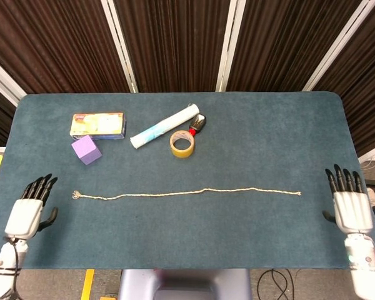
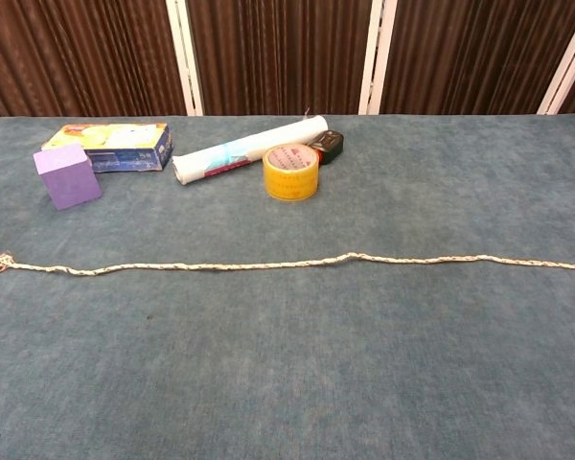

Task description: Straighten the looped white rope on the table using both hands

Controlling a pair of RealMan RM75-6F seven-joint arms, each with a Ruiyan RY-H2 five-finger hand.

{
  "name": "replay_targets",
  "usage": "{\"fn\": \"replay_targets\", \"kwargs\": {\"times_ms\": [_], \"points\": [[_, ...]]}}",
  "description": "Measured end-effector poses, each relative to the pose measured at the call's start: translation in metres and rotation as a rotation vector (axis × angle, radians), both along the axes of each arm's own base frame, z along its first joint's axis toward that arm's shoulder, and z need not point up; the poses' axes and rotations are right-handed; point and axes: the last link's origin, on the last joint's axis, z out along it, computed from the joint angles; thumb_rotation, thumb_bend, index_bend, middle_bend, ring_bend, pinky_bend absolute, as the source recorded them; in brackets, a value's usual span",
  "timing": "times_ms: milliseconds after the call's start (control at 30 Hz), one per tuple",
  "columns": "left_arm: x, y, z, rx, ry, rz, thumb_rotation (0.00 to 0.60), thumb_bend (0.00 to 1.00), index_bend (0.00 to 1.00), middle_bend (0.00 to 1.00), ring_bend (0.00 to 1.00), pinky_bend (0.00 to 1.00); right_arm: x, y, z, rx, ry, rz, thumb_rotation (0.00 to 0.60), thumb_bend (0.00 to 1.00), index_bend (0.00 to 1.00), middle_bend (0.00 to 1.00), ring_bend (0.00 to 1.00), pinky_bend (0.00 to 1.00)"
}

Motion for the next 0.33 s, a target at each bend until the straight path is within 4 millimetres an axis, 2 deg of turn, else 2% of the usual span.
{"fn": "replay_targets", "kwargs": {"times_ms": [133,333], "points": [[-0.002,-0.019,0.008,0.017,0.051,0.002,0.6,0.46,0.0,0.0,0.0,0.09,-0.002,0.021,-0.001,0.037,0.005,-0.021,0.6,0.2,0.0,0.0,0.0,0.0],[0.006,-0.054,0.03,0.119,0.108,-0.003,0.6,0.46,0.0,0.0,0.0,0.08,0.015,0.048,0.01,0.035,0.002,0.003,0.6,0.2,0.0,0.0,0.0,0.0]]}}
